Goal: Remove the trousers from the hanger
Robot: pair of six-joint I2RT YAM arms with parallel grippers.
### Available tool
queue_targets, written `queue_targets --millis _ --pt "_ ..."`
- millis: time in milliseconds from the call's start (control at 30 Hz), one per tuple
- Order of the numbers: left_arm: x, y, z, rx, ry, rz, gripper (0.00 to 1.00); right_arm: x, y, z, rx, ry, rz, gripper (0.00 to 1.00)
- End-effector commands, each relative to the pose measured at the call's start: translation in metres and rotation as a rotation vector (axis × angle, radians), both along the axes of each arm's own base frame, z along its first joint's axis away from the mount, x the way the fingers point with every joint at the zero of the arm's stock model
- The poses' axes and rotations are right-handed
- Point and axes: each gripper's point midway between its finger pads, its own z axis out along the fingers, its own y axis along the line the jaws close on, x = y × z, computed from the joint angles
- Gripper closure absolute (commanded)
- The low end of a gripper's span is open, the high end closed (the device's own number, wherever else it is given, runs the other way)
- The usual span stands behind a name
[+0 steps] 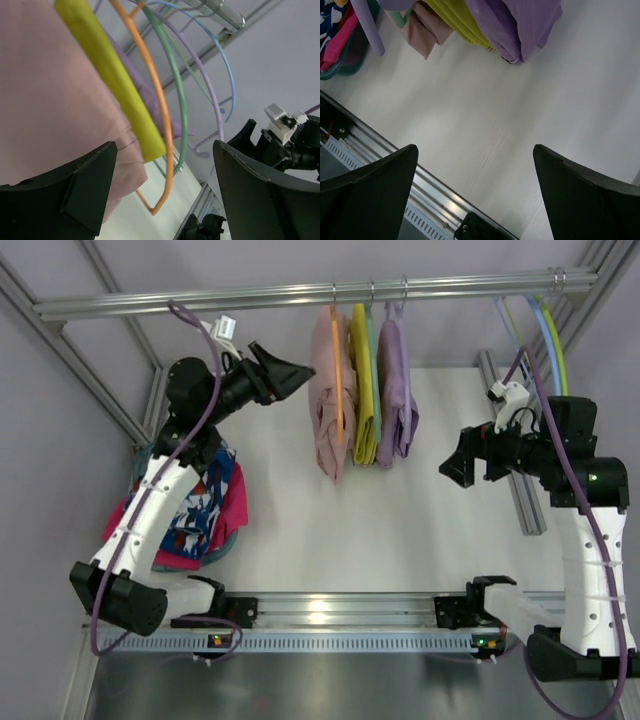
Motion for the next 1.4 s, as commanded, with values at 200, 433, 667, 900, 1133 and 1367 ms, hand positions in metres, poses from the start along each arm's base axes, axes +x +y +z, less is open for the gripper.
queue_targets --millis 200,433,667,900,1133,1367 --pt "0.000 -0.062 0.021 -0.123 -0.115 -0.077 0.20 0.014 0.007 0.020 0.001 -0.096 0.021 0.01" --pt "-0.011 -0.095 -0.006 -0.122 -0.043 -0.158 0.25 0.017 0.008 0.014 0.001 -0.088 0.026 0.01" --pt "-0.014 -0.105 -0.004 -0.207 0.054 -0.188 0.37 0.012 0.008 0.016 -0.001 -0.103 0.028 0.01" --pt "-0.025 -0.097 0.052 -0.318 0.043 -0.193 0.75 0.010 0.004 0.017 -0.021 -0.115 0.020 0.01" --pt "-0.034 -0.084 0.117 -0.414 -0.023 -0.179 1.00 0.013 0.006 0.017 -0.010 -0.114 0.020 0.01" --pt "-0.022 -0.072 0.156 -0.507 0.011 -0.106 1.00 0.012 0.005 0.020 -0.017 -0.121 0.019 0.00"
